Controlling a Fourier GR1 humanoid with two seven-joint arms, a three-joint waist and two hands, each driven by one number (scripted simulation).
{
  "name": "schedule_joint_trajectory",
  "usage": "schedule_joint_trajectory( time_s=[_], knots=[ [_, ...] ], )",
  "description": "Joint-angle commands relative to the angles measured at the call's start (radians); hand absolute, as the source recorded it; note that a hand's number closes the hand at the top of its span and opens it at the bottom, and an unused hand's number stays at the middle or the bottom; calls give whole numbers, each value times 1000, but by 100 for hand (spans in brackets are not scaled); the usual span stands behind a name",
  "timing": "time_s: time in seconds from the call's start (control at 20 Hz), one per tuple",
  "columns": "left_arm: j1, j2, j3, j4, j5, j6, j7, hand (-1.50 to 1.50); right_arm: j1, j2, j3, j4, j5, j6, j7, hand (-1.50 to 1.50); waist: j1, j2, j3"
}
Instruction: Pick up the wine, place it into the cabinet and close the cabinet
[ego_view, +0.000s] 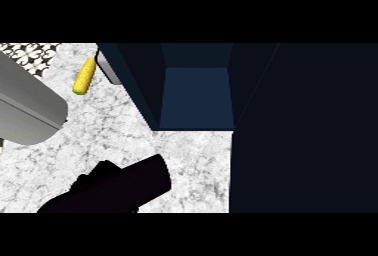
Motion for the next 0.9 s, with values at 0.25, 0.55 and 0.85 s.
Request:
schedule_joint_trajectory(
  time_s=[0.25,0.55,0.85],
  knots=[
    [-222,-5,-124,-100,19,304,195,150,-37,-4,1,31,11,-11,16,-150,-5,1,-1],
    [-481,-5,-83,92,12,411,180,150,18,-19,-33,-1,-53,30,-7,-150,-16,2,-1],
    [-493,-5,-167,167,-56,500,112,150,0,-7,-16,-47,-29,-15,42,-150,-9,1,-1]
  ],
)
